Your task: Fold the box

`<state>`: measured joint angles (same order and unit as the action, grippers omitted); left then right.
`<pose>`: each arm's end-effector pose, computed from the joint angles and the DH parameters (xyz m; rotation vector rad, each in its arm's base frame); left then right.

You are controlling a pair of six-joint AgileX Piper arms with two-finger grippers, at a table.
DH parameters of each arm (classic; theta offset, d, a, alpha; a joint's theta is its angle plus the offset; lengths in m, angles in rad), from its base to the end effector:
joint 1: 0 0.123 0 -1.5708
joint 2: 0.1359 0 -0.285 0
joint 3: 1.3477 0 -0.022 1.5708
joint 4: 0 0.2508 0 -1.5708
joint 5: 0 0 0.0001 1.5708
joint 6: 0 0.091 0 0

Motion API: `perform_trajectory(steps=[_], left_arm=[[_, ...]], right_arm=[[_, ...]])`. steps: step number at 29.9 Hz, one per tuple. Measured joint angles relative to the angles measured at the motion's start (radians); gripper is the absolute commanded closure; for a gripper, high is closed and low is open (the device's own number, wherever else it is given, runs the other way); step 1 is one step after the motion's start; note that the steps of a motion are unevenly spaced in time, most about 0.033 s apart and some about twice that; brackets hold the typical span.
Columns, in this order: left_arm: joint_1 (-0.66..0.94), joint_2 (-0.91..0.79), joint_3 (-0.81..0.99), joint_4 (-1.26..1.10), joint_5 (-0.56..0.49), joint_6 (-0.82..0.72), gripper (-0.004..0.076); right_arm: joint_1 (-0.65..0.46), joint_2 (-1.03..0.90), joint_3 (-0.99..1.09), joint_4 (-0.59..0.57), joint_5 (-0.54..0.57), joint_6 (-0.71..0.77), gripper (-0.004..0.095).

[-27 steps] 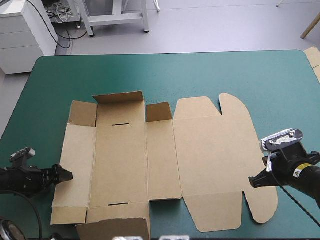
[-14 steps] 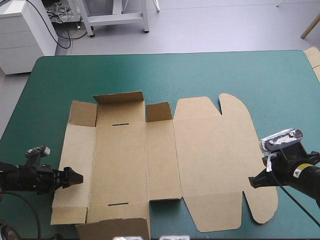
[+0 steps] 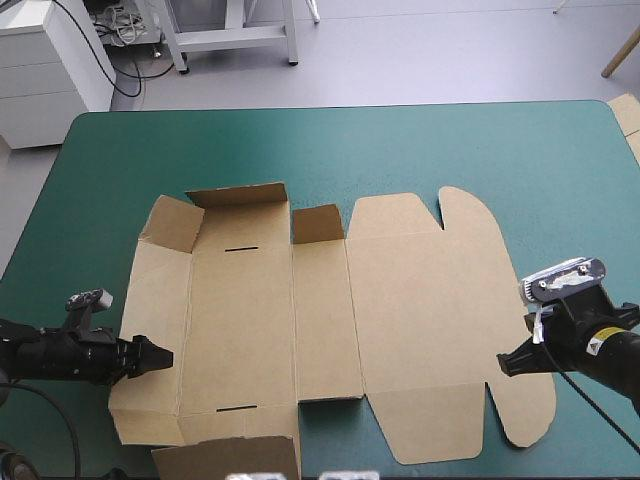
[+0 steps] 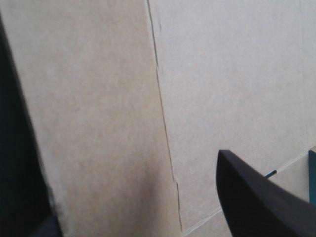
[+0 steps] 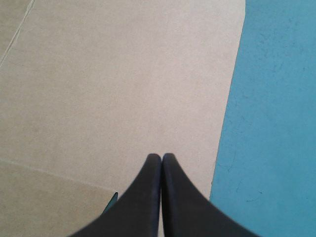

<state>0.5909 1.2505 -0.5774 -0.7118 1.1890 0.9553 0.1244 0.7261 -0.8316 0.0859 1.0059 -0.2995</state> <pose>0.1650 0.0442 0.2108 0.0275 2.7234 -0.8272 0.1171 0.0213 0.3431 -0.4807 2.3307 0.0249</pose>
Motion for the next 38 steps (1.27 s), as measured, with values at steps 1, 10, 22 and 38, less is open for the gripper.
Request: perform_trajectory(steps=[1,10,22,38], left_arm=[[0.0,0.0,0.0,-0.003,0.001,0.002,0.0286],[-0.001,0.0,0.0,-0.015,0.001,0.008,0.0339],[-0.001,0.0,0.0,-0.017,0.001,0.008,0.0376],[-0.001,0.0,0.0,-0.017,0.001,-0.017,0.0623]], right_arm=[[0.0,0.0,0.0,0.0,0.0,0.0,0.0929],[0.0,0.0,0.0,0.0,0.0,0.0,0.0929],[0.0,0.0,0.0,0.0,0.0,0.0,0.0929],[0.0,0.0,0.0,0.0,0.0,0.0,0.0929]])
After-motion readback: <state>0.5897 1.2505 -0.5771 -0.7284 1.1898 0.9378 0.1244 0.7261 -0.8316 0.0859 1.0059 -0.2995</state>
